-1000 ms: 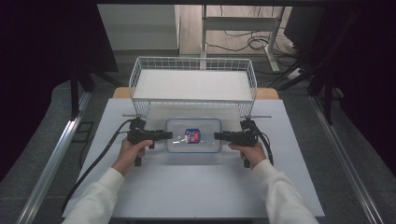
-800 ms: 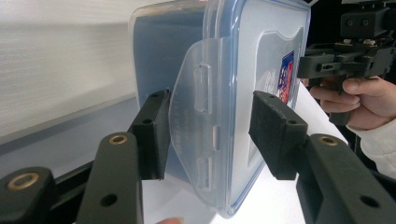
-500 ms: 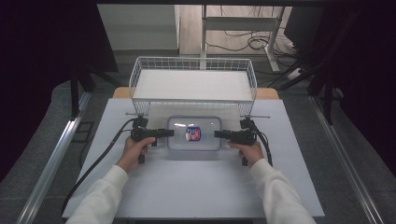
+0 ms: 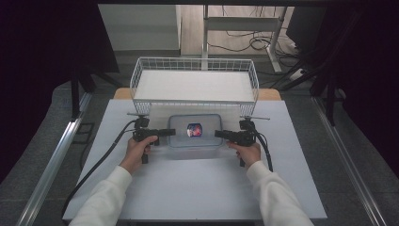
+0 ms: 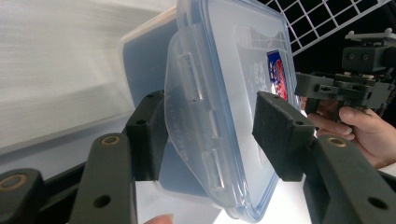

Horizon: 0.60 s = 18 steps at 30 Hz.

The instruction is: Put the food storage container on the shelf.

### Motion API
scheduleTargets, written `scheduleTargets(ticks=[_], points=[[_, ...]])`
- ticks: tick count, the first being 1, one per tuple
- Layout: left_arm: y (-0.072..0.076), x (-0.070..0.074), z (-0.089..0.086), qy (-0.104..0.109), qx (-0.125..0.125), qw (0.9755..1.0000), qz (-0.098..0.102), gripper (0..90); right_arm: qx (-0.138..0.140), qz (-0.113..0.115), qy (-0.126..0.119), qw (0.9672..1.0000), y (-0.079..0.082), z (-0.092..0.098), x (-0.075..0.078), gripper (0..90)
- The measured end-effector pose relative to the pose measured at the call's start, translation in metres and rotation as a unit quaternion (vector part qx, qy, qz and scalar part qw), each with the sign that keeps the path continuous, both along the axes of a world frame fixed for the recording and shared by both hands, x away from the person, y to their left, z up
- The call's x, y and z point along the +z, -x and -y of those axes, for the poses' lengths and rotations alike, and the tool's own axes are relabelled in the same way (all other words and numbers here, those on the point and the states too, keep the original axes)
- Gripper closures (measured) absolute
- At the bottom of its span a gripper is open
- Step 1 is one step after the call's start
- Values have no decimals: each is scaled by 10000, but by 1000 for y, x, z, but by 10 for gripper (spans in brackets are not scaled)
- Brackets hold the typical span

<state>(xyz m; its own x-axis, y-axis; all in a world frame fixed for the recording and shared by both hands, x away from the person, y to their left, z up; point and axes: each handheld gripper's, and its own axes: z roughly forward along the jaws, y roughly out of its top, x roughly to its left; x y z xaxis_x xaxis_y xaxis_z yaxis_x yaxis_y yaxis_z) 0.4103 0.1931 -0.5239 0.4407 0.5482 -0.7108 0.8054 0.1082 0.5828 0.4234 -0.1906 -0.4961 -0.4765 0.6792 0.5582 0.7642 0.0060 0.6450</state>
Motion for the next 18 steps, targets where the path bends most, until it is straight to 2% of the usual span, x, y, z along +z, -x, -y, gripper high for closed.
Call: scheduleTargets(ticks=[3, 5, 6, 8, 9, 10, 14, 16, 17, 18], points=[[0, 0, 0, -17, 40, 10000, 33, 451, -38, 2, -14, 10000, 0, 0, 0, 467], [1, 1, 1, -135, 160, 9998, 75, 427, -64, 15, 0, 10000, 2, -2, 0, 440], [2, 2, 1, -199, 208, 9995, 113, 377, -89, 40, 46, 9999, 4, -4, 0, 397], [4, 4, 1, -400, 213, 9988, 207, 349, -120, 59, 87, 9999, 5, -5, 1, 381], [9, 7, 1, -492, 190, 9983, 244, 294, -182, 197, 146, 9995, 10, -5, 4, 372], [9, 7, 1, -492, 190, 9983, 244, 282, -182, 197, 146, 9995, 10, -5, 4, 372], [25, 16, -2, -709, 262, 9959, 502, 267, -125, 438, 240, 9987, 22, -1, 12, 359], [34, 19, -4, -730, 287, 9953, 568, 263, -30, 668, 358, 9971, 31, 2, 17, 359], [44, 22, -5, -943, 216, 9930, 680, 262, 110, 836, 469, 9953, 37, 3, 20, 358], [44, 22, -5, -943, 216, 9930, 680, 260, 110, 836, 469, 9953, 37, 3, 20, 358]])
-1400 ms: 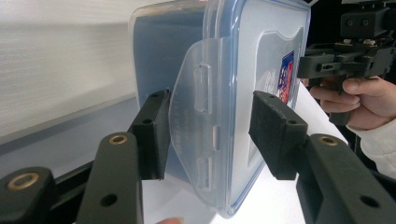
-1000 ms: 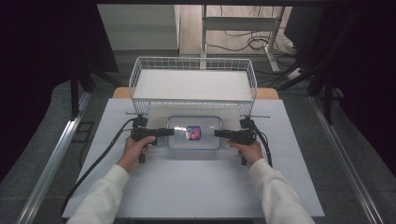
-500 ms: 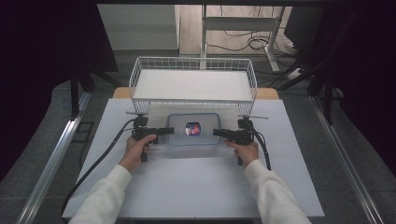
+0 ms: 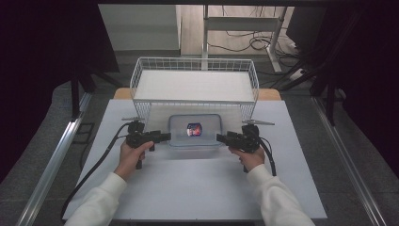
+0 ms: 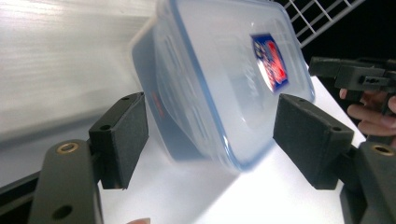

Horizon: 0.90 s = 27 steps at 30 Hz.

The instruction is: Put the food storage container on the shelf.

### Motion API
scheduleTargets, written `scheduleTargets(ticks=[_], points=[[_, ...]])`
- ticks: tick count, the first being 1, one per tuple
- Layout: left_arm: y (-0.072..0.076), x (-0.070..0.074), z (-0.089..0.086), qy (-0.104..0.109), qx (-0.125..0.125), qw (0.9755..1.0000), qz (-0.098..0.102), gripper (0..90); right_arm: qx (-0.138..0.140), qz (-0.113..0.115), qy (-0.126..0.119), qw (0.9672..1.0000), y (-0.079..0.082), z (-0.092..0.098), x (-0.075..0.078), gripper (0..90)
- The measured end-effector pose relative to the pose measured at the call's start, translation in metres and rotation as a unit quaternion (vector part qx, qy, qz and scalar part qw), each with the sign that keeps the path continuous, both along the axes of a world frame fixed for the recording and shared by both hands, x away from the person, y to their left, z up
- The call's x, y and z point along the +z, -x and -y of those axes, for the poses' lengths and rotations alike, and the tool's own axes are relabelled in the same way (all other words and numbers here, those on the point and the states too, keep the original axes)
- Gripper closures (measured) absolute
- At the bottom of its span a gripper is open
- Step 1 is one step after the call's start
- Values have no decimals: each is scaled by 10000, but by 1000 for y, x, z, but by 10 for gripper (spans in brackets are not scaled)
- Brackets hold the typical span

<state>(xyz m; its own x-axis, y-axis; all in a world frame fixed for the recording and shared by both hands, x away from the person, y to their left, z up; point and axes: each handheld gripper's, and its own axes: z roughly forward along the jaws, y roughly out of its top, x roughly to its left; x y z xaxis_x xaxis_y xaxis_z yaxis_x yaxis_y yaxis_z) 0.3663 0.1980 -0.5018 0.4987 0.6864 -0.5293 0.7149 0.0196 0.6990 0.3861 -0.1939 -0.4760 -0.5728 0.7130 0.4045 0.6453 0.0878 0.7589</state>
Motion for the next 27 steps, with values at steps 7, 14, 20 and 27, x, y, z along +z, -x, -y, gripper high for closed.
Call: scheduleTargets(ticks=[7, 14, 20, 27], points=[[43, 5, 3, -753, -220, 9962, 366, 250, 536, 492, 602, 9955, 30, -4, 10, 395], [88, 10, 11, -1101, -551, 9905, 615, 255, 1019, 698, 1316, 9836, 58, -13, 4, 508], [102, 11, 15, -1295, -616, 9874, 668, 260, 1438, 760, 1555, 9744, 69, -25, 0, 638], [119, 11, 18, -1567, -719, 9825, 702, 261, 1791, 799, 1868, 9626, 69, -49, -10, 848]])
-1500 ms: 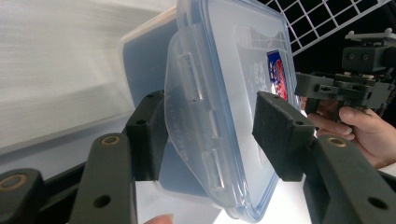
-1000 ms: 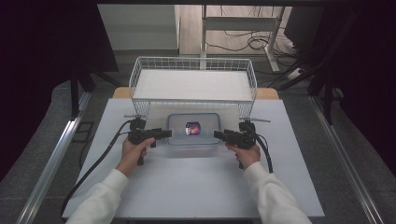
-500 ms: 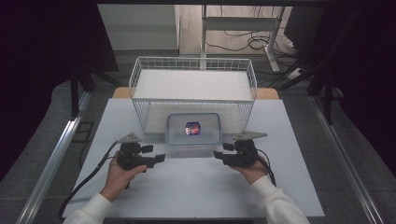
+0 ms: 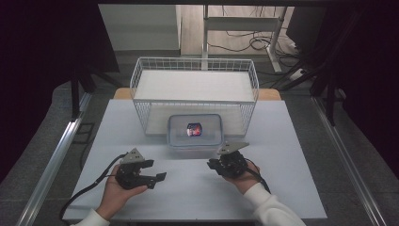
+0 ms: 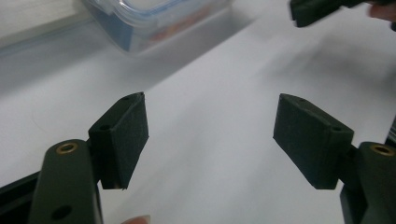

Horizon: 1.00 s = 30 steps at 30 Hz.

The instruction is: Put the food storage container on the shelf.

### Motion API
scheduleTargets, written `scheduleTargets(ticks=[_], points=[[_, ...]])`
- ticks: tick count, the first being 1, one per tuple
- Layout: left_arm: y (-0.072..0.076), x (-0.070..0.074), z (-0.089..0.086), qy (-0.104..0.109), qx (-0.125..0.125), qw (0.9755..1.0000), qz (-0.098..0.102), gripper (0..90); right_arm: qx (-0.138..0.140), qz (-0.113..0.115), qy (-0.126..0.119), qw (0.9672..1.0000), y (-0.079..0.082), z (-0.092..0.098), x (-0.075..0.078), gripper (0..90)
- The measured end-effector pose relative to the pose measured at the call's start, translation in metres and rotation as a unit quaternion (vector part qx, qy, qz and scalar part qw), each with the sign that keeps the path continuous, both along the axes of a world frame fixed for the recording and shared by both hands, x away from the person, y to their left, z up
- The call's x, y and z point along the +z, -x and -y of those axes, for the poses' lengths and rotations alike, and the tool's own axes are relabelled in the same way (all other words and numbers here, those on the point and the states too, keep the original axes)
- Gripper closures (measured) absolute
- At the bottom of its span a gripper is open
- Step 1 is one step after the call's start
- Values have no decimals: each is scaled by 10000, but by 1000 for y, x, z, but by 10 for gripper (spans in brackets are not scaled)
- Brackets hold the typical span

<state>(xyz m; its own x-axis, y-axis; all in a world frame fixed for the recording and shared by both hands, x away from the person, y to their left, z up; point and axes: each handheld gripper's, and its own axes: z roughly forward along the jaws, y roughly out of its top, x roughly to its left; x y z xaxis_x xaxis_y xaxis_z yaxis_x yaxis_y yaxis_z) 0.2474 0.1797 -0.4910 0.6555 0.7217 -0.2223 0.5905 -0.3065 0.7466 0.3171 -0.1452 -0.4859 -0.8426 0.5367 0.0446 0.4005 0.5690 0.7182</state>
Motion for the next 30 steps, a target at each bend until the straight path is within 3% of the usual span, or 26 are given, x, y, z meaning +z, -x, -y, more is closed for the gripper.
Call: scheduleTargets(ticks=[6, 14, 16, 17, 21, 30], points=[[5, 1, 0, -84, -33, 9999, 65, 262, 144, 167, 405, 9989, -10, -31, -8, 888], [4, -2, 1, -291, -24, 9994, 161, 266, 24, 128, 426, 9990, -33, -59, -24, 888], [3, -3, 1, -315, -31, 9994, 169, 265, -171, 176, 558, 9981, -38, -64, -28, 888], [3, -3, 1, -343, -34, 9992, 182, 265, -327, 158, 545, 9979, -44, -66, -31, 889], [4, -5, 0, -600, 20, 9978, 269, 265, -375, 117, 440, 9983, -49, -66, -31, 889], [3, -5, 0, -667, 34, 9974, 286, 265, -560, 134, 177, 9982, -58, -63, -20, 889]])
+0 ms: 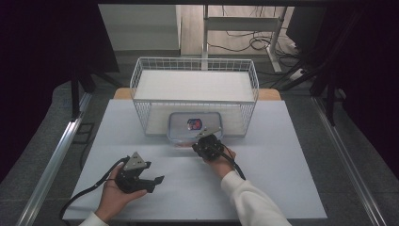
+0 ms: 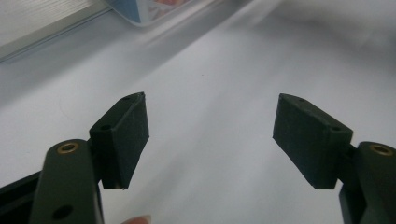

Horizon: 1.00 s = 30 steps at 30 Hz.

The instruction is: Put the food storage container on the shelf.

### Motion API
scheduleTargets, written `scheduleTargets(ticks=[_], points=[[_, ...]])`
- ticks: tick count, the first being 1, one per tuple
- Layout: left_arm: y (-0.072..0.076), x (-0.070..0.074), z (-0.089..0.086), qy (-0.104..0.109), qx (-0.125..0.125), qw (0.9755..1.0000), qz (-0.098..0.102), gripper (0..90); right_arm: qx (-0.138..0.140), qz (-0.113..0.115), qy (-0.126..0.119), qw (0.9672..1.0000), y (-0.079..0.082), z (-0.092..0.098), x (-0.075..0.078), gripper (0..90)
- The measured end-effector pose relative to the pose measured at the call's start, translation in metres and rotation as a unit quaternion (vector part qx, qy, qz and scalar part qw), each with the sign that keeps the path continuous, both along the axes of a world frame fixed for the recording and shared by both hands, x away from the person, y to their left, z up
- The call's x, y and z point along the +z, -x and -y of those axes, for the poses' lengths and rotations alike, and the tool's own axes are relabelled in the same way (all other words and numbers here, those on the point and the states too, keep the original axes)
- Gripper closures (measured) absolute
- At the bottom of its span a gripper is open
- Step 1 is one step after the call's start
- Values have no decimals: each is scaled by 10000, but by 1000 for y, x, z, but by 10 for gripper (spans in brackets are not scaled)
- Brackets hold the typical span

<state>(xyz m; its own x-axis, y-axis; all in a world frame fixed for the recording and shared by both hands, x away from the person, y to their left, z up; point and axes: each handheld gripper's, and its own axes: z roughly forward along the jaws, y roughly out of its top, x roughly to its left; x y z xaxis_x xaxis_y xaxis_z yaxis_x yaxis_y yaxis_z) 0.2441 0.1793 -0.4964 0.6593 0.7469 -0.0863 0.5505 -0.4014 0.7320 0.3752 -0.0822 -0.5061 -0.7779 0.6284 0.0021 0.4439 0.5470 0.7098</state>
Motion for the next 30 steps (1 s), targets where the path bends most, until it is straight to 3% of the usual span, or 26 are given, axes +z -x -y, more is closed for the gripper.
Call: scheduleTargets(ticks=[5, 15, 23, 30], points=[[0, 0, 1, 2, 13, 10000, -12, 265, -121, 29, -39, 9999, -12, 3, 0, 889], [0, -2, 2, -8, 41, 10000, -46, 265, -58, 97, -98, 9999, -30, -8, 0, 889], [-1, -4, 2, -90, 25, 9999, -76, 264, -160, 55, -339, 9993, -49, -6, -1, 889], [-2, -5, 2, -102, 39, 9999, -98, 264, -122, 54, -405, 9991, -54, -11, -4, 889]])
